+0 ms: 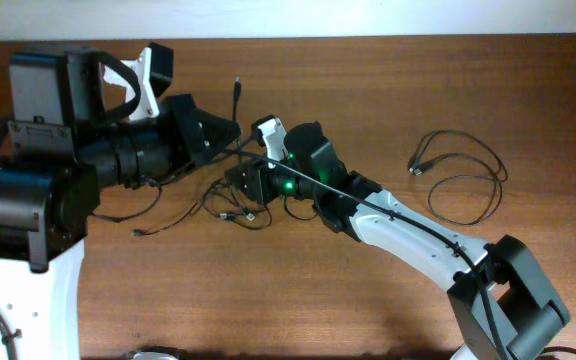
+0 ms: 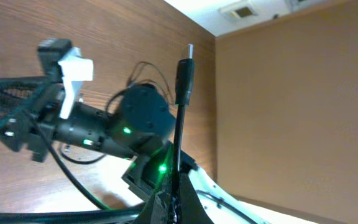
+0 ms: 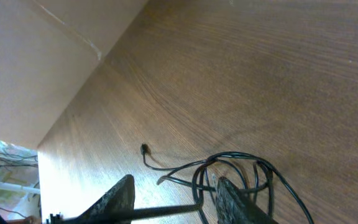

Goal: Untangle cables

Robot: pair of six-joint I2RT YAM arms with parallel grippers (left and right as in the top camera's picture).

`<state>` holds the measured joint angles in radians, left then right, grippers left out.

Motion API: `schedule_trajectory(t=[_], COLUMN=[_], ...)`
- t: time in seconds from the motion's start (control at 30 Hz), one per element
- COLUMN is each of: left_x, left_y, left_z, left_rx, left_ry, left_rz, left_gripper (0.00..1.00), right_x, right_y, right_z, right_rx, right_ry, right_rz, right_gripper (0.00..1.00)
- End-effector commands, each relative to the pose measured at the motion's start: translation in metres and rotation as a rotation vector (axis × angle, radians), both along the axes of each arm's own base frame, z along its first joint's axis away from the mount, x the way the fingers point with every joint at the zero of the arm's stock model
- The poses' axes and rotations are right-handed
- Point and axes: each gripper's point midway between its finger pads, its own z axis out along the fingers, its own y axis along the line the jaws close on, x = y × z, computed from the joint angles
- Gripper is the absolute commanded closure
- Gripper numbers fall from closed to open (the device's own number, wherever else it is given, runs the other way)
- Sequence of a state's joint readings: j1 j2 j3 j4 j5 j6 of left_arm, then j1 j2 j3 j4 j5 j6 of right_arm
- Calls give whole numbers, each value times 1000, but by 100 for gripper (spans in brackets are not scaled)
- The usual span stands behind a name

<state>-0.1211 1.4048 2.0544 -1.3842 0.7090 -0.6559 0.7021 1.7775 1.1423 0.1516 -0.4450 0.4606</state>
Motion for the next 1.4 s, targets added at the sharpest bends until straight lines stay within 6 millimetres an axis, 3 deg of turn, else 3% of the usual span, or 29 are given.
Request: schedule_trajectory(t=[0.0,0.03,0.13,0.17,0.23,0.33,0.43,0.53,0.63,0.67,0.73,0.8,0.83,0.87,0.9,0.93,0.97,1.03,1.17,1.27,1.37], left_x=[-9,-8,-5,-3,8,40,50,52,61,70,79,89,93,97,99,99,99,95,88,83,76], left_y=[-14,-16,-14,-11,3,70,138,152,154,153,148,131,124,114,106,102,99,86,59,45,29], left_z=[17,21,23,23,18,-8,-25,-48,-78,-106,-129,-155,-167,-183,-198,-209,-215,-223,-224,-229,-245], left_rx=[-97,-113,-120,-116,-77,153,406,496,539,575,616,628,628,629,626,621,619,578,458,379,264], left_ry=[-22,-34,-38,-38,-45,-41,-21,69,180,281,335,371,387,405,430,452,458,446,345,310,275], left_rz=[-94,-102,-86,-75,0,333,630,669,642,609,521,336,263,156,74,18,-28,-164,-395,-472,-556], left_gripper=[100,100,100,100,100,100,100,100,100,100,99,84,76,61,21,7,3,2,13,13,16], right_x=[2,4,5,5,3,-5,-9,-15,-19,-20,-21,-24,-26,-30,-34,-38,-42,-48,-62,-58,-50], right_y=[3,4,5,5,3,-10,-27,-38,-49,-57,-67,-78,-81,-84,-87,-88,-90,-90,-84,-98,-105], right_z=[9,12,14,14,8,-8,-7,5,2,2,5,13,16,19,23,25,29,41,95,116,116], right_rx=[5,8,15,13,-1,-30,34,121,112,100,84,55,38,16,-9,-25,-40,-49,203,310,315], right_ry=[-65,-96,-105,-102,-79,27,186,296,379,411,449,473,473,480,489,489,485,446,407,396,388], right_rz=[14,22,22,21,26,63,95,162,144,120,97,86,93,103,118,131,150,211,433,485,459], right_gripper=[54,58,93,96,96,96,96,96,96,96,96,96,96,96,96,96,96,96,96,96,96])
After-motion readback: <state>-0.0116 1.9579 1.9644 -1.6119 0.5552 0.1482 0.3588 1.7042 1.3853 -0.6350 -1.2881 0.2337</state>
